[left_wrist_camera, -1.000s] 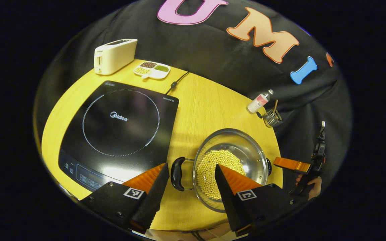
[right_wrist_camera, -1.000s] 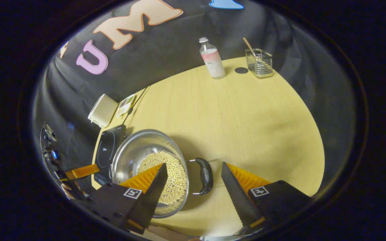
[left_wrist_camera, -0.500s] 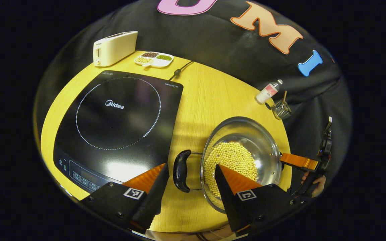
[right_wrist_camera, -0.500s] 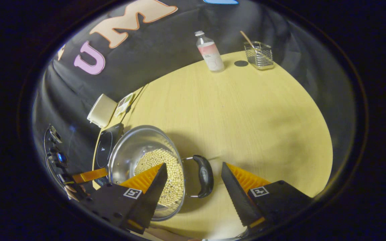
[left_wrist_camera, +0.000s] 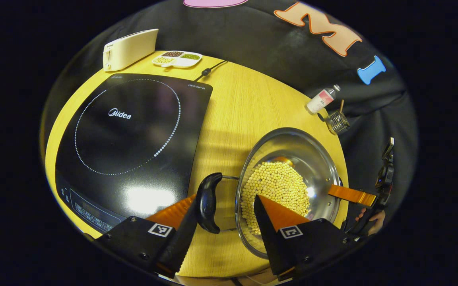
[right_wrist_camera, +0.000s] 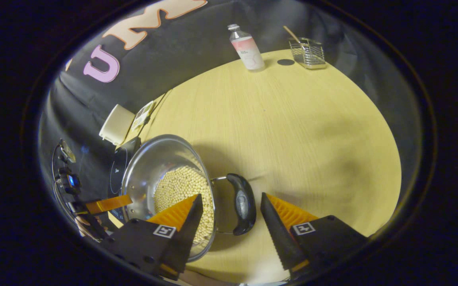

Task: First push the handle of the pot to place it horizontally, then grasp the pot with both hands and set it on the induction cooktop.

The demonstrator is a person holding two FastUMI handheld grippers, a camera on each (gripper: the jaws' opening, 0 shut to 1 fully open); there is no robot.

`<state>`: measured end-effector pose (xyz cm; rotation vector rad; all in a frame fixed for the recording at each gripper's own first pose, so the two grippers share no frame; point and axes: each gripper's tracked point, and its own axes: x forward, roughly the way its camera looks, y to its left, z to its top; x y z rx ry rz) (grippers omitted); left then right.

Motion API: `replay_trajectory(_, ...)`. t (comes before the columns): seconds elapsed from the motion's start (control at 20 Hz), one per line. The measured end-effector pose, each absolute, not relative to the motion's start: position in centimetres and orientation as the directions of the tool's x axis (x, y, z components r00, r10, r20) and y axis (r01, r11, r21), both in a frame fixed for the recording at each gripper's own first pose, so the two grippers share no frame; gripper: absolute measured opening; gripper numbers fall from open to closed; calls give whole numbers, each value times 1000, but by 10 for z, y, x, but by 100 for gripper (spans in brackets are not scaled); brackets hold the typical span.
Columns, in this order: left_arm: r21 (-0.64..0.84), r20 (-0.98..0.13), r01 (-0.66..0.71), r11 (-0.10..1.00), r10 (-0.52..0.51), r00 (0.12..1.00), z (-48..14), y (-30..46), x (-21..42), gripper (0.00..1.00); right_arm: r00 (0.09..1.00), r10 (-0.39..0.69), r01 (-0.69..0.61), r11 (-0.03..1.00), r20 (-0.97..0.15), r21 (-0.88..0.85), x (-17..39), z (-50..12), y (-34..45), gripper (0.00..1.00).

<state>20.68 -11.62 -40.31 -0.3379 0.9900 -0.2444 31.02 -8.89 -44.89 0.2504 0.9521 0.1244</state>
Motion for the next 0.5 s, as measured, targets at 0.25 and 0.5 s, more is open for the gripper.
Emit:
replay_trajectory(0.25, -354, -790, 44, 934, -324, 521, -410, -115, 212, 81, 535, 197, -9, 974, -821, 228, 306, -466, -86, 73)
replay_trajectory(0.5, -372, -779, 23, 928, -326, 535, -414, -112, 217, 67, 513, 227, -13, 966, -828, 257, 305, -468, -88, 53)
